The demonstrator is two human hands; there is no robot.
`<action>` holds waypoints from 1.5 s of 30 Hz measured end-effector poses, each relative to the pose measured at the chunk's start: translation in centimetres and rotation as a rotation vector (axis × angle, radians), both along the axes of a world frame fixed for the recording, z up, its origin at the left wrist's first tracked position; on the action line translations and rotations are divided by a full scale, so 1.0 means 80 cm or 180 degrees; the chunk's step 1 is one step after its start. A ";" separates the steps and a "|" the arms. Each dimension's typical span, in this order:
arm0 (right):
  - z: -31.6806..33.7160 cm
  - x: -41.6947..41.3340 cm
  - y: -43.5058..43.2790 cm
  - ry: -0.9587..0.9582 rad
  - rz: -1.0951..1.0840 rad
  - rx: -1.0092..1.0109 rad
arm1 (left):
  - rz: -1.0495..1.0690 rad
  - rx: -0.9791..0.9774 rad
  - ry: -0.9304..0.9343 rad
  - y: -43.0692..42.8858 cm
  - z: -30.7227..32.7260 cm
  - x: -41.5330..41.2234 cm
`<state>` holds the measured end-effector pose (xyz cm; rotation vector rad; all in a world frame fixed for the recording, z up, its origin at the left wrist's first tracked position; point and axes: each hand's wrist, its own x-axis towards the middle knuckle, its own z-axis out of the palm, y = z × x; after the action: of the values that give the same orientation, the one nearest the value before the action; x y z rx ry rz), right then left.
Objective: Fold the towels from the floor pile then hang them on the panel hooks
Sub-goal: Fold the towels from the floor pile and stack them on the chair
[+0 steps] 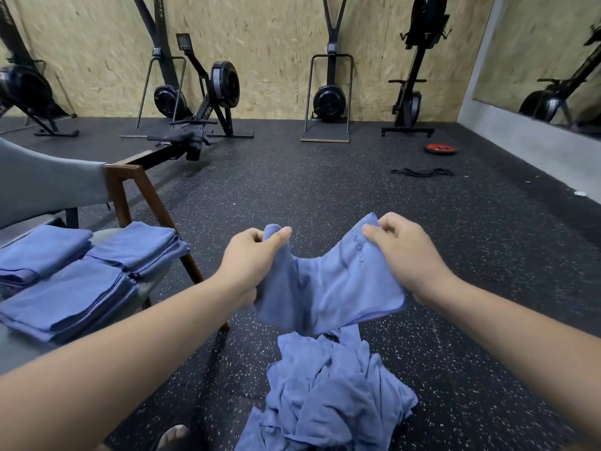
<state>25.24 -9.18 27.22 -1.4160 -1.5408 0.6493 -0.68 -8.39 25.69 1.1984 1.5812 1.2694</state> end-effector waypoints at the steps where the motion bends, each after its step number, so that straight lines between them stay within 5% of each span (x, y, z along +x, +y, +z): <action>1: 0.000 -0.008 -0.004 -0.0021 0.0043 -0.0002 | -0.0131 0.0048 -0.0008 -0.003 0.001 0.006; 10: 0.005 -0.053 -0.030 -0.0081 0.0327 0.0085 | -0.0761 0.0484 0.0055 -0.035 0.021 0.038; 19: 0.016 -0.067 -0.046 0.1215 0.1287 -0.0414 | -0.0853 0.0801 0.0784 -0.054 0.039 0.039; 27: 0.028 -0.042 -0.042 -0.0566 0.0699 0.0665 | -0.1408 0.0928 0.1017 -0.042 0.054 0.009; 30: 0.035 -0.034 -0.036 -0.0902 0.1169 0.0243 | -0.1819 0.0835 0.0911 -0.045 0.061 0.002; 36: 0.029 -0.030 -0.027 -0.0268 0.1700 -0.0096 | -0.2022 0.0838 0.1220 -0.050 0.056 -0.002; 41: 0.037 -0.021 -0.018 -0.0289 0.1369 0.0167 | -0.2175 0.0300 0.2435 -0.042 0.054 -0.027; 45: 0.038 -0.006 -0.007 -0.0293 0.0846 0.0430 | -0.1897 0.0108 0.1498 -0.022 0.050 -0.062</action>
<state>24.76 -9.74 30.30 -1.1647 -1.8300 0.6306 -5.62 -10.11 29.72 1.9102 1.3439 0.6557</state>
